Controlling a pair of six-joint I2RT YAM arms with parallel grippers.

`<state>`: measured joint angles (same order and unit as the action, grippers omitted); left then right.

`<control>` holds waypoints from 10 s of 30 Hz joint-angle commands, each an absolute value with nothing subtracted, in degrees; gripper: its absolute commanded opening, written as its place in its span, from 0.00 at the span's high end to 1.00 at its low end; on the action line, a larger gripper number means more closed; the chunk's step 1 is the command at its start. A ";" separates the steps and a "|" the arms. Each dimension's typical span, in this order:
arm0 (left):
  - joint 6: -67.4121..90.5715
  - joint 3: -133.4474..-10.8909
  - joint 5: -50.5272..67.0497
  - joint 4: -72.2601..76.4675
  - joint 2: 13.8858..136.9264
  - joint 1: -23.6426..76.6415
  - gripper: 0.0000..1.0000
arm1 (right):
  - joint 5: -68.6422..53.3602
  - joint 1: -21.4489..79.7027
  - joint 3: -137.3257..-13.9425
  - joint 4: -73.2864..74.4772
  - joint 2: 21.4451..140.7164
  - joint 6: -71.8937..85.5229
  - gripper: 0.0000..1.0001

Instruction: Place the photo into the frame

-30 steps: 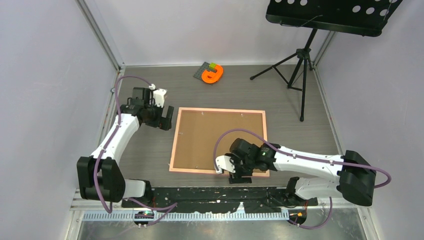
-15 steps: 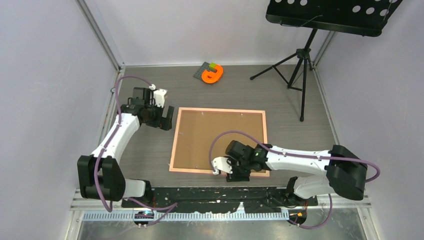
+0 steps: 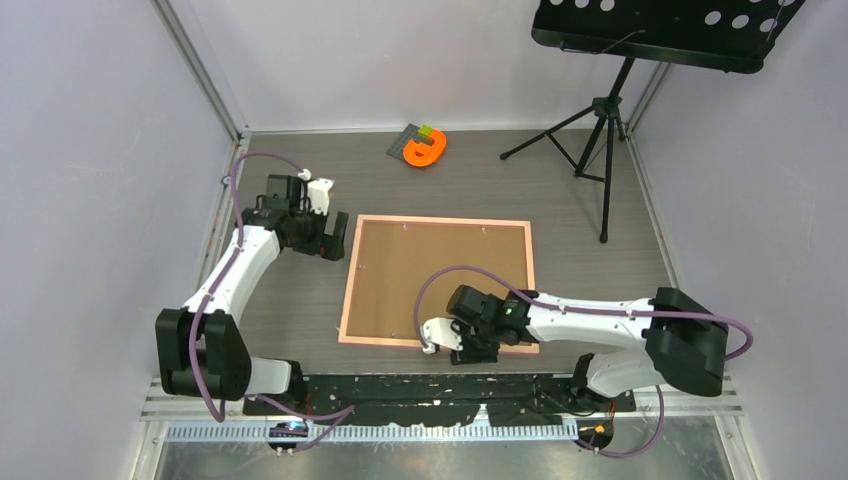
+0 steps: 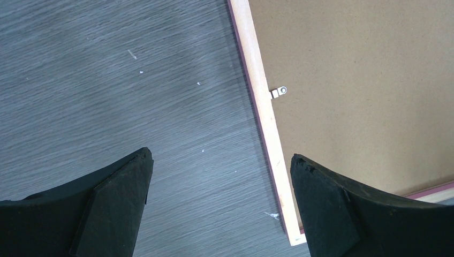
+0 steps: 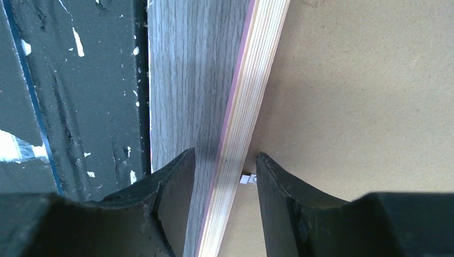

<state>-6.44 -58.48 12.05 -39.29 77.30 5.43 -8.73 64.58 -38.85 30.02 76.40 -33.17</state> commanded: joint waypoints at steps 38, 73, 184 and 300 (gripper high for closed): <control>-27.82 -49.67 23.00 -42.22 50.94 12.43 0.00 | -12.50 56.83 -55.16 35.67 78.45 -32.49 0.94; -44.51 -33.32 -10.92 -7.84 55.52 50.97 0.05 | -30.47 42.57 -73.77 46.30 82.41 -24.99 0.94; -35.42 -64.44 -4.11 -38.65 58.01 48.22 0.30 | -4.30 46.23 -67.84 35.46 67.89 -45.15 0.94; -14.68 -64.27 8.78 -36.47 55.03 20.20 0.01 | -37.16 9.04 -32.85 -30.38 94.49 31.01 0.74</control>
<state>-14.13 -64.36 8.62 -39.22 54.59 20.49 -41.93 8.93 -31.40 -28.56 93.17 36.18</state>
